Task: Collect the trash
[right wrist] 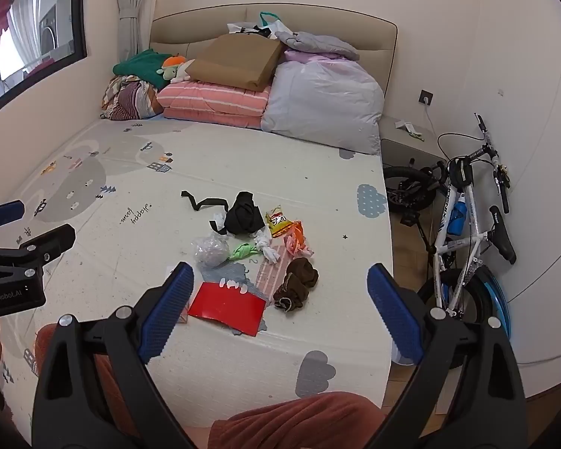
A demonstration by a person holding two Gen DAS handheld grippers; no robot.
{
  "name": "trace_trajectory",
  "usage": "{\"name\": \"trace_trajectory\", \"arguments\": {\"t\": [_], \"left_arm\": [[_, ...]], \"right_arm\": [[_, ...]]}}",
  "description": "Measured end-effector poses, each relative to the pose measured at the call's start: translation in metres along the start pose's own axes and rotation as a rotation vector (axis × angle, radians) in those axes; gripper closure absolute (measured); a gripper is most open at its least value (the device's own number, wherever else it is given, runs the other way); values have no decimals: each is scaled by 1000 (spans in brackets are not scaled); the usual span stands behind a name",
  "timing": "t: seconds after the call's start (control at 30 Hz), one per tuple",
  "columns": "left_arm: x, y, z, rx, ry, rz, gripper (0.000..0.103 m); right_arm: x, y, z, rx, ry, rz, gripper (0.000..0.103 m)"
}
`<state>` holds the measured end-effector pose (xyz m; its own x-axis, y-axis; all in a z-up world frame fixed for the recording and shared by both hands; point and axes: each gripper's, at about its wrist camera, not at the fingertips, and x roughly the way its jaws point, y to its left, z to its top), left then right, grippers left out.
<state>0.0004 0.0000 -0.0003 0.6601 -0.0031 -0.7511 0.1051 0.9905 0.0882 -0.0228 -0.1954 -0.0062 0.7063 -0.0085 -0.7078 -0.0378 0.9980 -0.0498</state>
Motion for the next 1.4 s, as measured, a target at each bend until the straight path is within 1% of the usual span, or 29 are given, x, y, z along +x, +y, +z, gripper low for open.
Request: {"name": "trace_trajectory", "arguments": {"t": [1.4], "left_arm": [[-4,5,-5,6,1,-4,4]], "right_arm": [[-1,0,0,3,-7,2,12]]}}
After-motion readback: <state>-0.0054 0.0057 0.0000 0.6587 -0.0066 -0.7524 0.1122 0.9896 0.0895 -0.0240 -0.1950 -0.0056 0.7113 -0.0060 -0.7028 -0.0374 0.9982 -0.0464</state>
